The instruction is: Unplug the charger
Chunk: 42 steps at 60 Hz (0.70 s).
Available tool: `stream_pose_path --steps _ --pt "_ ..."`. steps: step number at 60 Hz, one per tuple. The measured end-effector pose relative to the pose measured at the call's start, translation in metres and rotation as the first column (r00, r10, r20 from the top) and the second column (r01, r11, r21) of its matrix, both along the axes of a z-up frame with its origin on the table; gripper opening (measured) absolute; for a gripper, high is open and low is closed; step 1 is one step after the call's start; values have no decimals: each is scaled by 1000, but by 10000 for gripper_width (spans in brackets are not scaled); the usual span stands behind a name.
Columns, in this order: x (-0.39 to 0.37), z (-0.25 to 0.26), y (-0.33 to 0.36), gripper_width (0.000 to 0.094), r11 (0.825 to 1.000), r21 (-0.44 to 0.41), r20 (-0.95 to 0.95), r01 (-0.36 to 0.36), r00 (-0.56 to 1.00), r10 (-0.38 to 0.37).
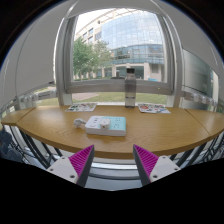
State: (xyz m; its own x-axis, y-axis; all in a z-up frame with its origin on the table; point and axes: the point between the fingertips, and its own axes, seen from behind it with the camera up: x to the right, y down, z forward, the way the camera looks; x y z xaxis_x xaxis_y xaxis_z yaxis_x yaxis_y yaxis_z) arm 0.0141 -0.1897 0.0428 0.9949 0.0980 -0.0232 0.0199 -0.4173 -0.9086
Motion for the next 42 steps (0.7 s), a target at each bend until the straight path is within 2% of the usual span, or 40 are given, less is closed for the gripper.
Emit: stream_pose_path --steps 8,20,23,26,30,33,42 --pt "-33 -5 58 775 1000 13 0 21 1000 -21" --pt "-41 -8 131 750 992 17 2 122 992 -122" --pt "-40 -12 143 697 989 8 0 146 989 -146" --pt "-39 -15 149 603 987 0 3 161 987 -161" --pt "-36 -16 153 429 983 12 31 185 982 -185" --pt "-38 -17 153 259 983 15 31 185 982 -185" --pt "-37 -16 153 191 975 12 38 223 974 -223"
